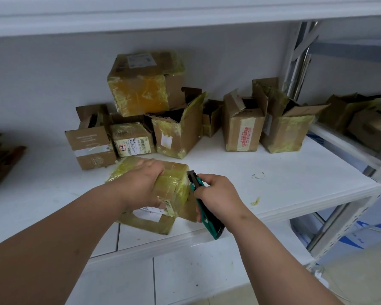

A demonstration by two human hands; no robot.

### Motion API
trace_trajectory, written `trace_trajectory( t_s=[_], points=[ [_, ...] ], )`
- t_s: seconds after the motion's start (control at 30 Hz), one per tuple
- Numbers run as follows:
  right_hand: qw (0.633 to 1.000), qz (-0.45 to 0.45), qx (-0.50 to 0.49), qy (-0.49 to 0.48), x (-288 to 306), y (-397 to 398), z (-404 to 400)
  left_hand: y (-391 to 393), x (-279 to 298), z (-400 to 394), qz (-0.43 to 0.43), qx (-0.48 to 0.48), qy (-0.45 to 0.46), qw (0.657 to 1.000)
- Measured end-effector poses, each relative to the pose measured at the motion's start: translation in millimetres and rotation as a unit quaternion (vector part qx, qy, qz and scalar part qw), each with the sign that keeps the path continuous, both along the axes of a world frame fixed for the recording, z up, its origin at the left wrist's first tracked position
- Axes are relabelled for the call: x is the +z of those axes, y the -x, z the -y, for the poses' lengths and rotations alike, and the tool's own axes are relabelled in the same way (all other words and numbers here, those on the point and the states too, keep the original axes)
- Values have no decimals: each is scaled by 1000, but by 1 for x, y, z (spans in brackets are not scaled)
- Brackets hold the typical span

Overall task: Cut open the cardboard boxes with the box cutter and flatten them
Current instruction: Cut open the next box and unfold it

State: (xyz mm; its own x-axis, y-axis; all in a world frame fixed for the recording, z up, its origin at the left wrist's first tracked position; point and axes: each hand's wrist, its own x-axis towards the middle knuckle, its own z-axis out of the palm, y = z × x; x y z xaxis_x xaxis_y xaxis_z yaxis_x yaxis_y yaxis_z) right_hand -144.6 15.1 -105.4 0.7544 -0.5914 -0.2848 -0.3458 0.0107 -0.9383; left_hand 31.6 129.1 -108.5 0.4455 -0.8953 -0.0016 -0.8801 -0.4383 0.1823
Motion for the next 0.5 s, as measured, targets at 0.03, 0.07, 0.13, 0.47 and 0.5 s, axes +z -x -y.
trace_trajectory(
  t_s=[0.03, 0.07, 0.13, 0.47, 0.5],
  points=[
    [1000, 4, 2, -6, 0, 1, -1, -1, -1, -1, -8, -2, 6, 1000],
    [1000, 6, 7, -10, -1, 2, -2, -1, -2, -2, -16, -3, 7, 1000],
    [1000, 6, 16, -4, -3, 4, -4, -1, -4, -3, -18, -7, 2, 1000],
    [998, 3, 43, -37, -4, 8, -4, -3, -9, -3, -5, -4, 28, 1000],
    [998, -1, 46, -39, -5, 9, -5, -3, -9, -3, -4, -4, 27, 1000]
  ],
)
